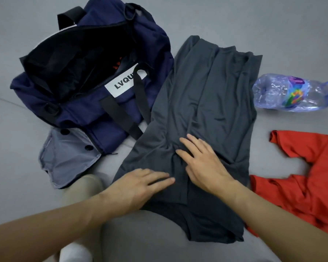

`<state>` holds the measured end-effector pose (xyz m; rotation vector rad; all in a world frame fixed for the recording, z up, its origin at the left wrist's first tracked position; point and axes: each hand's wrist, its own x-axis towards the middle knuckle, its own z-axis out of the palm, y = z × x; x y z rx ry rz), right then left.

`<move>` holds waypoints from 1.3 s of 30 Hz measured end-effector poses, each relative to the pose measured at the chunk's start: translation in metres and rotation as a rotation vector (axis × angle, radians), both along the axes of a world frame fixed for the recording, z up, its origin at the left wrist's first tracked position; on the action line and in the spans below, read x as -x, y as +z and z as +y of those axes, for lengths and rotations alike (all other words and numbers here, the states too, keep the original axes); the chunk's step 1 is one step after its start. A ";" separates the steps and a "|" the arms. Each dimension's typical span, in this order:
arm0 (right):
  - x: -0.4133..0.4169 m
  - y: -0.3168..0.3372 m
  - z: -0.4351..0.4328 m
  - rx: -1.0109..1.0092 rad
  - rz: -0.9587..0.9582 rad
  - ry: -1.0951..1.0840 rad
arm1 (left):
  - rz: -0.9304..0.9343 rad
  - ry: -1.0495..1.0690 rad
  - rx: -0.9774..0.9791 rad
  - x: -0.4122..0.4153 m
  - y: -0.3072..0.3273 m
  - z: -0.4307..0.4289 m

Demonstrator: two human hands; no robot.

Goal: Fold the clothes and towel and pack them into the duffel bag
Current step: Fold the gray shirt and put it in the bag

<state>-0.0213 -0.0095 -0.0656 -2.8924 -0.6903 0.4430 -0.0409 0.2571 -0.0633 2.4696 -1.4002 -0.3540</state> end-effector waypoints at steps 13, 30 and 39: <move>0.115 0.040 -0.058 0.074 0.075 0.149 | 0.013 0.162 -0.398 0.043 -0.030 0.015; 0.210 -0.027 -0.056 0.012 0.116 -0.084 | 0.020 -0.245 -0.430 0.030 -0.007 0.039; 0.184 -0.023 -0.058 -0.015 0.008 -0.214 | 0.036 -0.161 -0.415 0.019 0.002 0.027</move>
